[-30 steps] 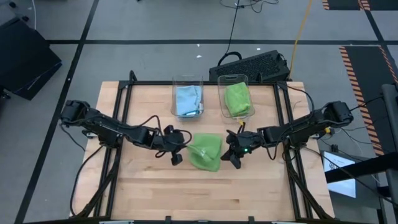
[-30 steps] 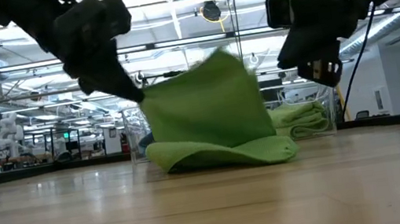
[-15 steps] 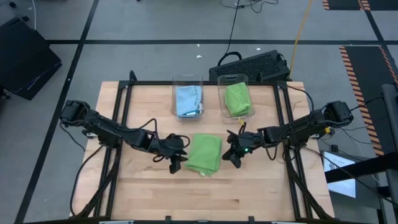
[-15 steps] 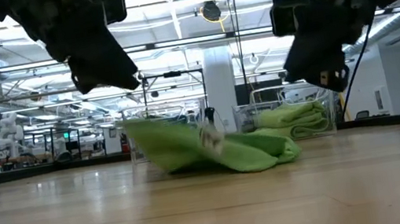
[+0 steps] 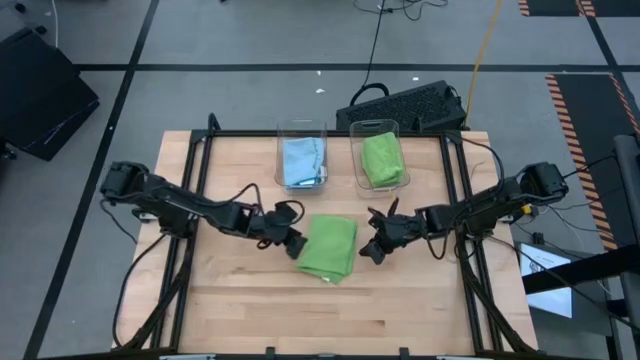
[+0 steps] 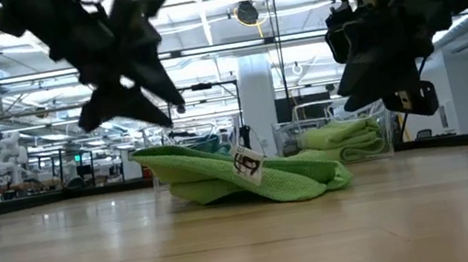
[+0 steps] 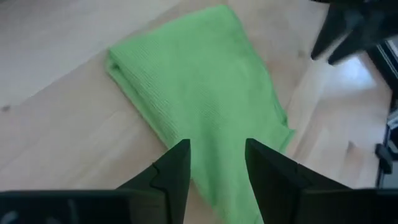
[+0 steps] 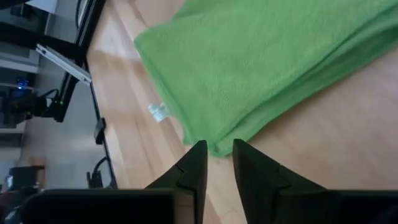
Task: Fold microfiber towels
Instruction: Fold the green microfiber towel
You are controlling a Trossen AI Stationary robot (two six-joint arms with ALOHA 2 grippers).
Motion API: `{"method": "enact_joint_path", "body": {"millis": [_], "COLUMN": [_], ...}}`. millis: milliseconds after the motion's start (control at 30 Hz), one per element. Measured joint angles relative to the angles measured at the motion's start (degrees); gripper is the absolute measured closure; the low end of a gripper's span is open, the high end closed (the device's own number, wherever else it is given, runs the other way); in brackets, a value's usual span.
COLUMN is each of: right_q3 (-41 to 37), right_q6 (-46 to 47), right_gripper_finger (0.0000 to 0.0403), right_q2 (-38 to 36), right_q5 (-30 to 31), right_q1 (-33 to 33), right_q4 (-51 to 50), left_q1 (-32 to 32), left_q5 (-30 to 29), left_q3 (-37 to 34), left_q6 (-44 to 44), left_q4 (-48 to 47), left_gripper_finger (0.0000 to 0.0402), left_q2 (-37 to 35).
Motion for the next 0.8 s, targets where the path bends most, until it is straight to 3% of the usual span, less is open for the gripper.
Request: {"method": "enact_joint_path", "body": {"millis": [133, 300, 400, 500, 567, 633, 800], "right_q3": [0.0, 0.0, 0.0, 0.0, 0.0, 0.0, 0.0], "right_q6": [2.5, 7.1, 8.7, 9.0, 8.5, 7.5, 7.0], "right_gripper_finger": [0.031, 0.0269, 0.025, 0.0239, 0.0235, 0.0234, 0.0234], "right_q2": [0.8, 3.0, 5.2, 6.8, 7.4, 7.0, 4.2], "right_q5": [0.2, -0.3, -0.8, -2.1, -3.5, -5.2, -6.3], "right_q1": [1.3, 2.9, 3.6, 4.0, 4.0, 4.0, 3.8], "right_q4": [-0.4, -1.4, -0.1, 0.8, 1.7, 1.7, -0.6], "left_q1": [0.5, -1.0, -2.5, -4.4, -5.2, -5.7, -6.2], "left_q5": [4.2, 8.7, 12.4, 15.8, 17.2, 17.5, 14.3], "left_q3": [0.0, 0.0, 0.0, 0.1, 0.1, 0.4, 0.4], "left_q6": [-3.2, -10.7, -14.9, -17.4, -18.7, -20.1, -17.5], "left_q4": [3.7, 9.9, 17.4, 30.6, 33.4, 31.9, 15.0], "left_gripper_finger": [0.0244, 0.0211, 0.0201, 0.0204, 0.0209, 0.0213, 0.0221], "left_q2": [5.5, 12.8, 16.5, 19.8, 20.0, 19.3, 11.9]}}
